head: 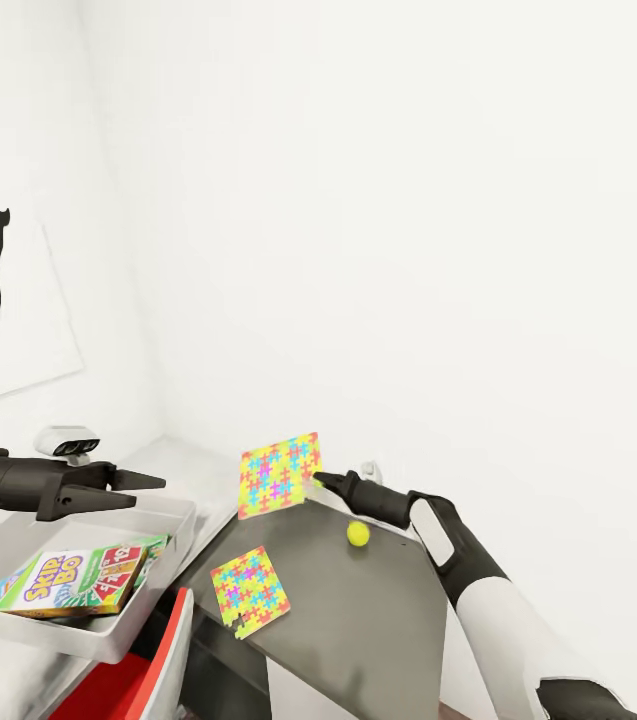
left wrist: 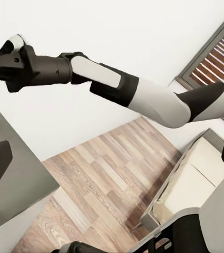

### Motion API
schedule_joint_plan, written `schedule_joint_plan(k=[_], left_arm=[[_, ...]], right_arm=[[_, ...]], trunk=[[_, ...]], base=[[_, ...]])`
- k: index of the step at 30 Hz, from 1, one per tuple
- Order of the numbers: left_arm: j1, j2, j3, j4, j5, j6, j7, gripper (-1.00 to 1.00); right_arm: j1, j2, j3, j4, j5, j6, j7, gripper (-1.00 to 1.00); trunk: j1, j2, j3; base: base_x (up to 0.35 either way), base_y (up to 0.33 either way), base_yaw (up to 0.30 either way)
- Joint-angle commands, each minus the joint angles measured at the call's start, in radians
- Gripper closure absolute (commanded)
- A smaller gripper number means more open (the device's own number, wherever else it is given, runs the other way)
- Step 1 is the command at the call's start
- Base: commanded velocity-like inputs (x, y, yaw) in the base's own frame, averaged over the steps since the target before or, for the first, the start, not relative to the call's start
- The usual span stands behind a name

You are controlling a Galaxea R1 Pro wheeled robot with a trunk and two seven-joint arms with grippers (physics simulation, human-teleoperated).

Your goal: Put all the toys in the child's room - the three board games (two on the bed and one on the table), the two jigsaw puzzles on the table, and the tennis ball on the table - inside the toy box on the table in the child's room.

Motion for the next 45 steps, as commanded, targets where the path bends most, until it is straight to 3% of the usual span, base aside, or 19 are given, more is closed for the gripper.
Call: schedule_joint_plan(k=[1,4,7,18,39,45], left_arm=[[-0.001,0.001,-0.002,0.0,0.001,0.011,-0.004,-1.0],[-0.001,0.001,-0.002,0.0,0.001,0.011,-0.004,-1.0],[-0.001,0.0,-0.003,0.0,0.001,0.011,-0.004,-1.0],[0.0,-0.001,-0.002,0.0,0.001,0.011,-0.004,-1.0],[-0.001,-0.001,-0.002,0.0,0.001,0.011,-0.004,-1.0],[0.0,-0.001,-0.003,0.0,0.001,0.011,-0.004,-1.0]], right_arm=[[0.0,0.001,-0.004,-0.018,0.011,0.004,0.009,1.0],[0.023,0.001,-0.003,-0.126,0.011,0.022,0.032,1.0],[0.044,0.0,-0.006,-0.164,0.011,0.032,0.037,1.0],[0.047,0.0,-0.006,-0.17,0.011,0.032,0.038,1.0],[0.047,0.004,-0.006,-0.171,0.01,0.031,0.042,1.0],[0.048,0.012,-0.009,-0.178,0.004,0.033,0.038,1.0]], trunk=[[0.0,-0.001,-0.001],[0.0,-0.001,-0.001],[0.0,-0.001,-0.001],[0.0,-0.001,-0.001],[0.0,-0.001,-0.001],[0.0,-0.001,-0.001]], base=[[0.0,0.0,0.0],[0.0,0.0,0.0],[0.0,0.0,0.0],[0.0,0.0,0.016],[0.0,0.0,0.273],[0.0,0.0,0.082]])
